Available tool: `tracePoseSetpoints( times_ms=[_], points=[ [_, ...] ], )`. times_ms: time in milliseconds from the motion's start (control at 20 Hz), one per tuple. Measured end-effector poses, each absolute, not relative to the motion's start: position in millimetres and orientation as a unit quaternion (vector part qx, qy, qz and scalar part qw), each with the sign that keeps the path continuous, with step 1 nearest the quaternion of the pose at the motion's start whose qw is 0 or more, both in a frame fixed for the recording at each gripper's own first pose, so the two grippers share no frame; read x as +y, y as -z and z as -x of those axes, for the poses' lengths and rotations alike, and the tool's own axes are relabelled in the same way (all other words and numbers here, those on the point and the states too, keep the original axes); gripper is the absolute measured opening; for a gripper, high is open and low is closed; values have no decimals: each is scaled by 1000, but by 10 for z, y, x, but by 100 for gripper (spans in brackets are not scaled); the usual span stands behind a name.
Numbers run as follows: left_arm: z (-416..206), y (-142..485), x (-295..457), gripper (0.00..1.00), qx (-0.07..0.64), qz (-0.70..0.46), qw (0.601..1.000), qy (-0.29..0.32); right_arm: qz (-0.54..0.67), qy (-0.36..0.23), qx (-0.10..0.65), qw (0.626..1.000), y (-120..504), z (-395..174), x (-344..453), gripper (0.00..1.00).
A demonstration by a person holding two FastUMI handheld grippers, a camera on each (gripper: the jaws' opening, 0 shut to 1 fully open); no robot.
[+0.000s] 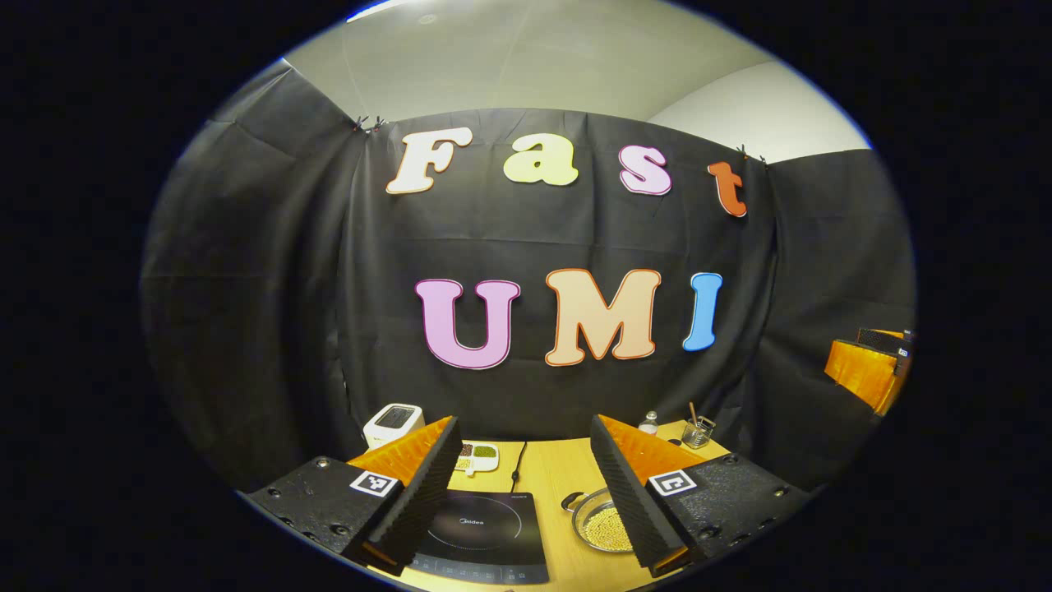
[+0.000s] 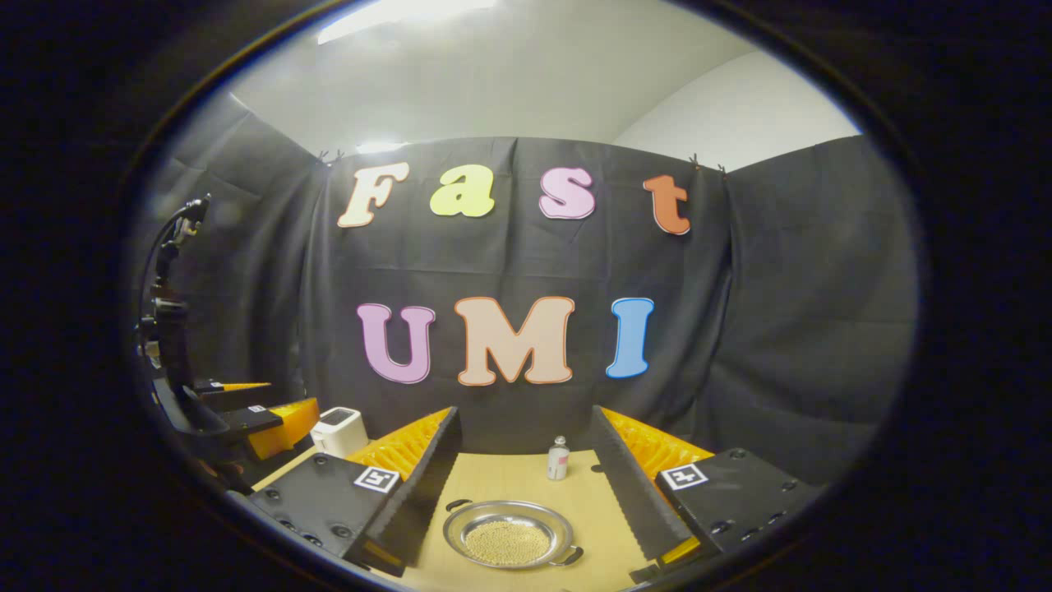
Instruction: First push the handle of the pot to place it horizontally, then grasp the pot with both hands and set it on the induction cooktop.
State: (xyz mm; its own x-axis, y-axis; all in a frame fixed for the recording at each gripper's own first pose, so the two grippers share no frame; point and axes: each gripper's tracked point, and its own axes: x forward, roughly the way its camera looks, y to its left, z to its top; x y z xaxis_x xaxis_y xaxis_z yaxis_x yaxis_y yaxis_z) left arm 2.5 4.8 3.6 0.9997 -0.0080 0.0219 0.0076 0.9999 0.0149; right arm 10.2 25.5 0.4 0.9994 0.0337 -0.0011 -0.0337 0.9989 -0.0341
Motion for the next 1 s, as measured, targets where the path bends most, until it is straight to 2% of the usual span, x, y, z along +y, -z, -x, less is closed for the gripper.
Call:
tracePoseSetpoints(
  times_ms=[450, 500, 550, 650, 800, 900, 950, 1000],
  points=[
    [12, 19, 274, 92, -9, -12, 1000, -14, 10, -38, 12, 999, 115, -252, 471, 99],
    [18, 18, 288, 95, -10, -13, 1000, -16, 11, -42, 12, 999, 126, -270, 508, 99],
    [24, 11, 302, 92, -10, -13, 1000, -18, 13, -47, 14, 999, 135, -278, 541, 99],
    [28, 2, 344, 92, -12, -13, 1000, -25, 14, -55, 15, 998, 127, -288, 580, 95],
    [58, -11, 395, 92, -17, -7, 999, -36, 10, -61, 17, 998, 147, -321, 568, 100],
    [77, 8, 436, 92, -16, -4, 999, -43, 8, -62, 26, 998, 212, -330, 530, 99],
    [83, 21, 466, 92, -14, -5, 999, -48, 7, -61, 30, 998, 228, -333, 511, 95],
    [107, 23, 488, 95, -14, -7, 999, -52, 6, -62, 32, 998, 237, -345, 504, 95]
  ],
)
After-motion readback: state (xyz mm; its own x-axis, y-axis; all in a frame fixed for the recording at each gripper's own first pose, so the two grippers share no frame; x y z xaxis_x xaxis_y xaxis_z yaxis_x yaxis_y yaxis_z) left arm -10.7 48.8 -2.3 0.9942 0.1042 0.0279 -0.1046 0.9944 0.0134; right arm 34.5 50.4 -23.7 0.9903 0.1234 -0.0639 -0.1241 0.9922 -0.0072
